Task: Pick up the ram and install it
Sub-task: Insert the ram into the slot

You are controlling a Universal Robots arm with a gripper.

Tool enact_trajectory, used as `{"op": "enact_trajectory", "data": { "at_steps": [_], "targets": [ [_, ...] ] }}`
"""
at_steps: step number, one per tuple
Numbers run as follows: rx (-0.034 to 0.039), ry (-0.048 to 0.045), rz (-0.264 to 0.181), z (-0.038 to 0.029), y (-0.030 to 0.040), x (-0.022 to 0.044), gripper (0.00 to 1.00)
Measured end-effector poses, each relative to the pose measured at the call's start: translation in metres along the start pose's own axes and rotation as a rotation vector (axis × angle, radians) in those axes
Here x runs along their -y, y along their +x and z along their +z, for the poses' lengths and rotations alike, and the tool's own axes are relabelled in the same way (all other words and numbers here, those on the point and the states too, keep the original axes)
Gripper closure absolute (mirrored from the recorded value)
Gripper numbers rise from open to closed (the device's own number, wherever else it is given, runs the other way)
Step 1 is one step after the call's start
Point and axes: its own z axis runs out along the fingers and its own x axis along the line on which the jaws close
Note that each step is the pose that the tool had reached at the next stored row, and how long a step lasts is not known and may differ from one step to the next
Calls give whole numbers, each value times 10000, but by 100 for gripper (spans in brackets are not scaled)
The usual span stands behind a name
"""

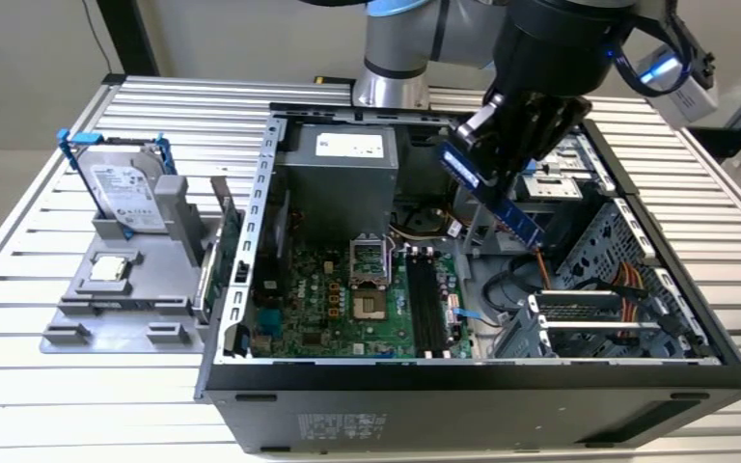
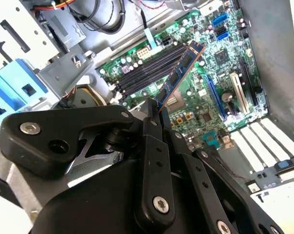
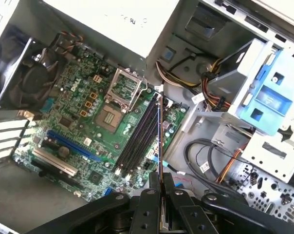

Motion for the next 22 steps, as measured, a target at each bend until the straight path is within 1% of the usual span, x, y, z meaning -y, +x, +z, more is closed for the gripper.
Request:
{"op": "enact_trajectory", "data": {
  "at_steps": [22],
  "targets": [
    [59, -30, 2121, 0, 0, 0, 100]
  ]
}}
